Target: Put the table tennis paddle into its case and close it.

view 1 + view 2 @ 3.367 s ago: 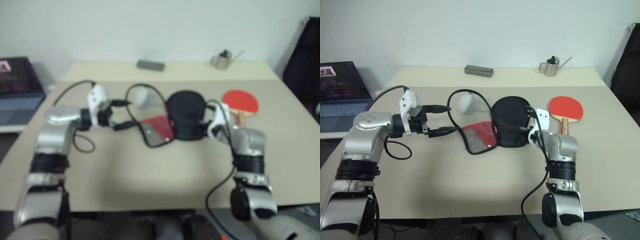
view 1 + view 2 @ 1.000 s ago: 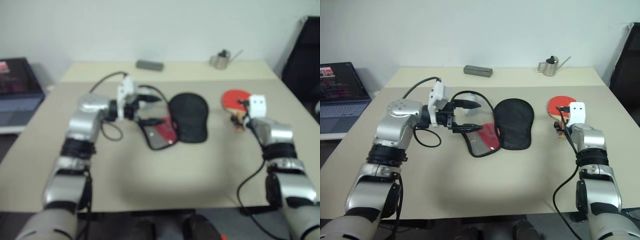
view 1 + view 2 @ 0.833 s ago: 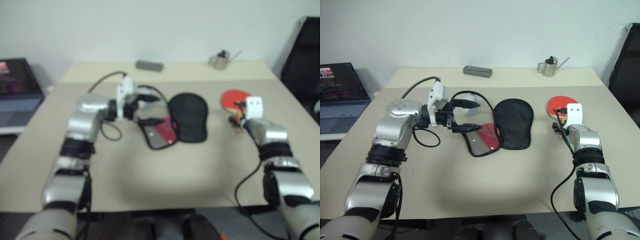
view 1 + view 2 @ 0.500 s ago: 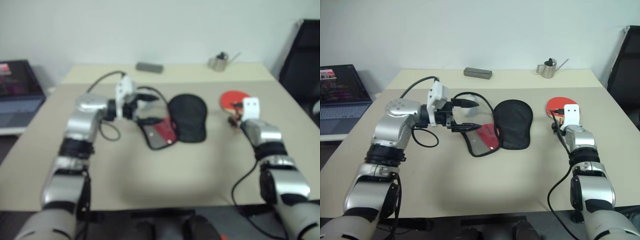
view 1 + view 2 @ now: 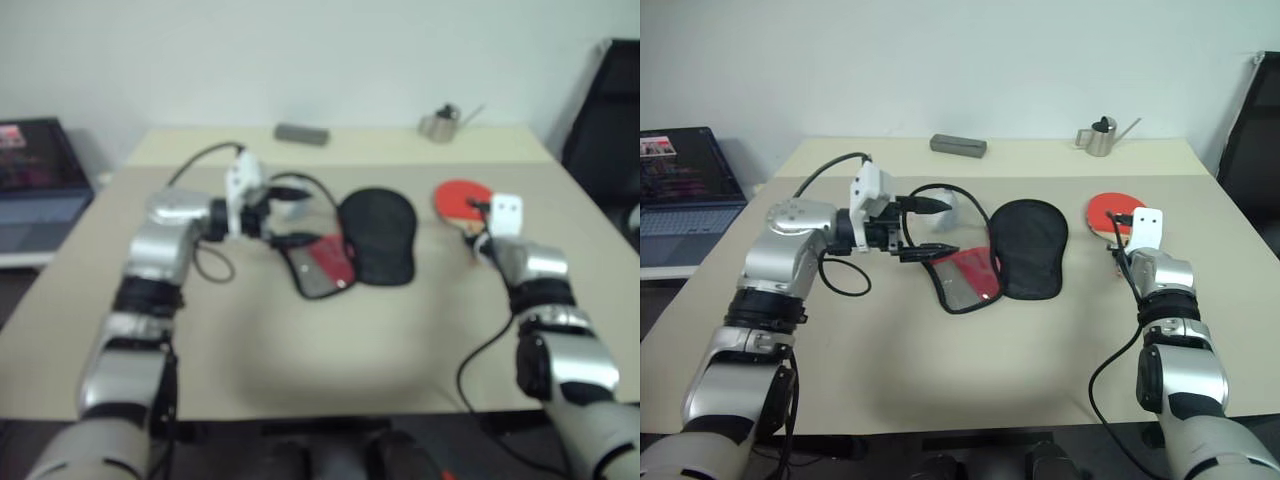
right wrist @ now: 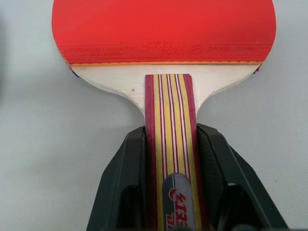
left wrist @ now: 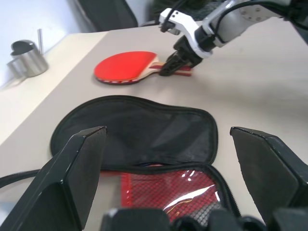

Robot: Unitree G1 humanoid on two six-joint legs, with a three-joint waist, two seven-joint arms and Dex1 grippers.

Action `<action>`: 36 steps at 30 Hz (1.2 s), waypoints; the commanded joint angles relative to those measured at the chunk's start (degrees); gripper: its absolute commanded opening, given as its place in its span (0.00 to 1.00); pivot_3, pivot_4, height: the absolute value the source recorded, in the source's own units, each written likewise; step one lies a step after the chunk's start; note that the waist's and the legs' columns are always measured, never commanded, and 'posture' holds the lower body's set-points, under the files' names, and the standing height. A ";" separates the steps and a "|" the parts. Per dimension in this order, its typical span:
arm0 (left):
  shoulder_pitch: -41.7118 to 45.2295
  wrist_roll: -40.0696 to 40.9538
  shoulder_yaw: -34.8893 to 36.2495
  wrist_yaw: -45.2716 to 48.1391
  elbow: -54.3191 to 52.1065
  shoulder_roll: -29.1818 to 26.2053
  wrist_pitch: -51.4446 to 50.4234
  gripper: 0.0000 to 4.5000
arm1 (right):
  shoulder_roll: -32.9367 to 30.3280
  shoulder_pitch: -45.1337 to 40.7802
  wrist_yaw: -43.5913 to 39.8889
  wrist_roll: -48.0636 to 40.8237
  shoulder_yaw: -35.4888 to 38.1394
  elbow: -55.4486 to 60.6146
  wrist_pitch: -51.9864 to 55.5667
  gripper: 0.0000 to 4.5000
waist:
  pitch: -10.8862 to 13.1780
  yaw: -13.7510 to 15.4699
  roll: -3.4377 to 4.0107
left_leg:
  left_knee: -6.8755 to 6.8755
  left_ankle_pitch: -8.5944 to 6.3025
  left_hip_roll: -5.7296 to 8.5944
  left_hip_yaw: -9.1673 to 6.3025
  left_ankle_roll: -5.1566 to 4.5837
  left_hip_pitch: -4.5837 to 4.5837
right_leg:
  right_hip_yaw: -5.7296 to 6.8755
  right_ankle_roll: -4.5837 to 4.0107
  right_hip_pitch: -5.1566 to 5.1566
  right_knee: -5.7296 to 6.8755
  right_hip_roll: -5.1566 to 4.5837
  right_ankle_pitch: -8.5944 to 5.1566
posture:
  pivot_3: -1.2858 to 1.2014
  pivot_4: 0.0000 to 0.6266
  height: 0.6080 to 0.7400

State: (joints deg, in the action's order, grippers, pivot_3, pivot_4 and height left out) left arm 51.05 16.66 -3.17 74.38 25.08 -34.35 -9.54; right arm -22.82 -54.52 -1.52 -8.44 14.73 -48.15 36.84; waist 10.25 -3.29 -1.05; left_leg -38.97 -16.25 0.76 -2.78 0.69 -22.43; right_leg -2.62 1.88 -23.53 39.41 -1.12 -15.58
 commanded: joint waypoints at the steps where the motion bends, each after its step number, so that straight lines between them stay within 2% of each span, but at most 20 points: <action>1: -0.44 0.46 2.89 -0.89 -0.98 -2.24 0.76 1.00 | -0.58 1.61 2.66 -0.85 2.23 6.09 1.02 0.25 | 0.00 0.02 0.00 | 0.01 0.00 0.00 0.00 0.00 -0.02 | 0.00 0.00 -0.02 0.00 0.00 0.00 | 0.52 0.24 1.00; 9: -3.49 0.55 4.93 -1.29 -2.22 -5.89 0.63 1.00 | 3.14 6.92 5.27 -4.65 3.09 35.62 16.36 0.25 | 0.01 0.13 0.01 | 0.04 0.02 -0.01 -0.02 0.03 -0.62 | 0.03 0.00 -0.68 0.10 -0.05 0.00 | 0.52 0.24 1.00; 14: -4.53 1.17 5.42 -0.60 -3.15 -7.00 0.40 1.00 | 9.02 7.14 7.97 -7.39 3.78 50.76 27.81 0.25 | 0.01 -0.20 0.03 | 0.08 0.01 -0.11 0.04 0.02 -0.57 | 0.03 -0.01 -0.73 0.16 0.03 0.00 | 0.52 0.24 1.00; 18: -4.96 2.06 5.33 1.15 -3.89 -7.80 -0.87 1.00 | 16.96 7.18 10.09 -9.00 2.77 58.82 34.93 0.25 | 0.01 -0.02 0.04 | 0.07 0.01 -0.11 0.03 0.02 -0.55 | 0.03 -0.01 -0.72 0.18 0.03 0.00 | 0.52 0.24 1.00; 22: -4.18 1.55 5.47 1.29 -2.17 -8.37 -0.69 1.00 | 22.17 7.14 11.63 -8.39 1.96 60.22 36.31 0.25 | 0.01 0.03 0.04 | 0.07 0.01 -0.10 0.03 0.02 -0.55 | 0.04 -0.01 -0.72 0.16 0.02 -0.01 | 0.52 0.24 1.00; 25: -3.77 0.90 5.71 1.02 -0.89 -9.00 0.03 1.00 | 25.17 7.15 12.34 -7.37 0.10 57.54 33.39 0.25 | 0.01 0.03 0.04 | 0.07 0.01 -0.07 0.03 0.02 -0.55 | 0.05 -0.01 -0.72 0.14 0.01 0.00 | 0.52 0.24 1.00; 36: -4.79 1.00 5.93 0.29 -1.47 -9.37 0.45 1.00 | 27.18 9.54 11.66 -3.14 -5.14 47.02 23.33 0.25 | 0.01 -0.05 0.04 | 0.09 0.01 -0.07 0.02 0.03 -0.54 | 0.07 -0.02 -0.73 0.14 0.02 -0.01 | 0.52 0.24 1.00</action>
State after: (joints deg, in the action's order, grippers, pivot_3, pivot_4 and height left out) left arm 45.70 17.35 0.99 75.10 25.11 -42.65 -9.78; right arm 3.92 -44.57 10.43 -12.19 10.82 -1.82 63.15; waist 10.26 -3.35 -1.01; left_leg -38.88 -16.23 0.69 -2.76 0.72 -22.97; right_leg -2.55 1.86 -24.25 39.54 -1.10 -15.59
